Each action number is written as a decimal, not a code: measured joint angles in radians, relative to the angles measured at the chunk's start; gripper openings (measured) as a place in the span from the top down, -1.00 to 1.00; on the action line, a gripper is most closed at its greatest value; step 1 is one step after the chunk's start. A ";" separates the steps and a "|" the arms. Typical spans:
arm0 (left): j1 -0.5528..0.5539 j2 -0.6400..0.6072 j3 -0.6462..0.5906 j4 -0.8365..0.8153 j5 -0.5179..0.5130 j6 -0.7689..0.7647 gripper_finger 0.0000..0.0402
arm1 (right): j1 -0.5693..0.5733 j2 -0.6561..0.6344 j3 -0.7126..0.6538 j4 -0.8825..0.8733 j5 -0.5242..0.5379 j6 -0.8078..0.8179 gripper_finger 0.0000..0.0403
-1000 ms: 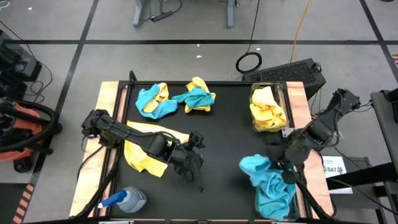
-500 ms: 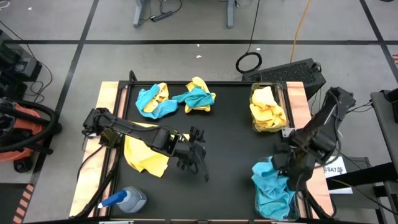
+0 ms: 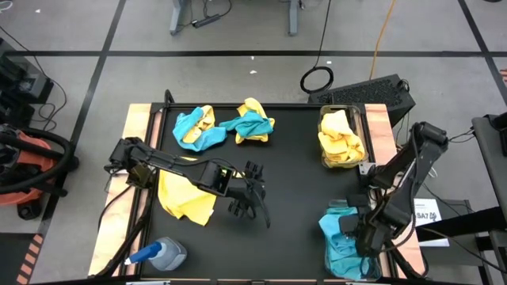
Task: Sort microfiber towel by color & place in baskets
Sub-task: Put the blue towel into the bottom transparent bin
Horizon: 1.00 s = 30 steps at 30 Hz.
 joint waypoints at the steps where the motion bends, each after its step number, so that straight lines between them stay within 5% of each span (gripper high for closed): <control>1: -0.001 0.009 0.000 -0.003 0.006 0.000 -0.54 | 0.005 0.013 -0.008 0.001 -0.009 0.010 1.00; 20: 0.010 0.096 0.000 0.180 0.131 0.118 -0.54 | 0.012 0.129 -0.203 0.213 -0.079 0.079 0.98; 30: 0.021 0.099 0.000 0.322 0.166 0.184 -0.54 | 0.011 0.047 -0.113 0.088 -0.067 0.149 0.47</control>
